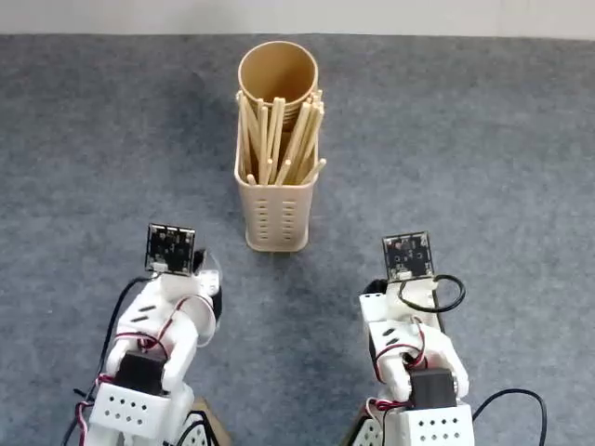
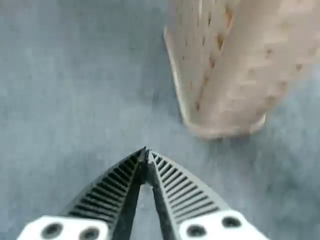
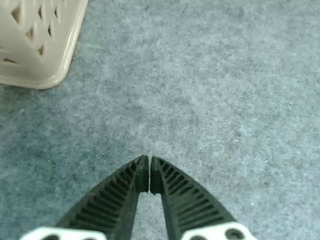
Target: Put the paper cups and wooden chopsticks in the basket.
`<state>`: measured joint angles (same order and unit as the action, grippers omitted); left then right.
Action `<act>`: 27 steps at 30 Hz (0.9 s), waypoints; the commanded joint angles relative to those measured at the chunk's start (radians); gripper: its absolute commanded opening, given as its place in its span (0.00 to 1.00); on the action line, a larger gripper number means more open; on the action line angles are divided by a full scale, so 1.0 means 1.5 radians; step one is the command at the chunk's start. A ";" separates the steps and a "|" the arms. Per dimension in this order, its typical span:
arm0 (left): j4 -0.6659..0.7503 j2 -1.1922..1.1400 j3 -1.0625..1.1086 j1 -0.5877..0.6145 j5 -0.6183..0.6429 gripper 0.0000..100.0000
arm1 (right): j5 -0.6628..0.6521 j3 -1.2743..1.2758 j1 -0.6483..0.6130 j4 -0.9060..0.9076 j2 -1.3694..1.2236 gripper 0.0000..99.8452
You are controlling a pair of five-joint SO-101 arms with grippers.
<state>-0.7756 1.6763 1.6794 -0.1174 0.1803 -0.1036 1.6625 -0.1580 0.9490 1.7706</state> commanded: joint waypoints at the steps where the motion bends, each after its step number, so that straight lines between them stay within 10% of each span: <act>1: -0.218 -0.004 0.017 0.006 -0.004 0.01 | -0.005 0.086 -0.003 0.003 0.001 0.03; 10: -0.368 0.087 0.012 0.004 -0.004 0.01 | -0.005 0.086 -0.003 0.003 0.001 0.03; 27: -0.372 0.093 0.011 0.005 -0.004 0.01 | -0.005 0.086 -0.003 0.003 0.001 0.03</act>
